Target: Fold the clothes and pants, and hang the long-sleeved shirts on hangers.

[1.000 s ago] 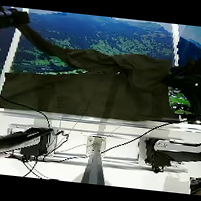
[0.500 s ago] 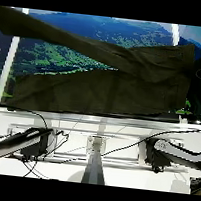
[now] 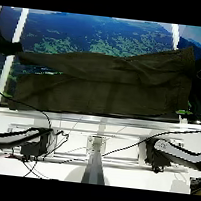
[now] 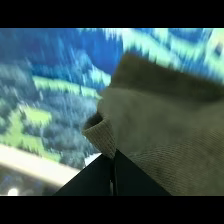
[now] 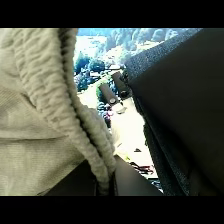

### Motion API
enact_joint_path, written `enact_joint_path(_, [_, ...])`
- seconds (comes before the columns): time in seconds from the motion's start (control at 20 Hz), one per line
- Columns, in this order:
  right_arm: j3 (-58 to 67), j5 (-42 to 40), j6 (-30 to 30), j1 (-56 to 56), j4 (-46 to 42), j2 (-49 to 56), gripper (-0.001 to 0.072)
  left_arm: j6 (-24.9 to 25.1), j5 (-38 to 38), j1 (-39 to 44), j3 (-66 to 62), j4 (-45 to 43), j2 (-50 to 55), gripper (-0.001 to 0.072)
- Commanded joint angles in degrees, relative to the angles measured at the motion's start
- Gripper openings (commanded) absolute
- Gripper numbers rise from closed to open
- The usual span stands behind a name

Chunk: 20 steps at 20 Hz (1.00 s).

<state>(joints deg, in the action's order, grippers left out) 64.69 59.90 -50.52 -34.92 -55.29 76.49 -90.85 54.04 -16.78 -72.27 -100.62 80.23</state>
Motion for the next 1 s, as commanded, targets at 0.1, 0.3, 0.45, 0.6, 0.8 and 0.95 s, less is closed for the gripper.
enact_joint_path(0.1, [0.0, 0.04, 0.0, -0.04, 0.02, -0.04, 0.0031, -1.81, -14.27, 1.11, -2.03, 3.54, 1.14, 0.0017])
enact_joint_path(0.3, [0.0, 0.07, -0.02, -0.04, 0.13, -0.04, 0.0031, -7.37, -30.08, 2.75, -12.92, 5.75, 1.14, 0.0014])
enact_joint_path(0.45, [-0.02, -0.59, 0.0, 0.0, 3.08, 0.0, 0.0031, -7.3, -26.93, 2.34, -19.8, 4.9, -0.44, 0.0013])
enact_joint_path(0.6, [-0.94, -6.03, -0.02, 2.23, 3.69, 0.02, 0.0031, -4.68, -14.38, 0.26, -15.82, 0.13, -0.37, 0.0009])
enact_joint_path(0.8, [-3.69, -11.5, 0.0, 7.17, 3.67, 1.6, 0.0031, -2.6, -13.44, -4.9, 6.97, 0.35, 0.24, 0.0013])
enact_joint_path(0.95, [-4.55, -14.34, -0.02, 10.49, 3.67, 3.63, 0.0031, -2.62, -16.31, -7.13, 15.58, 0.33, 2.23, 0.0016])
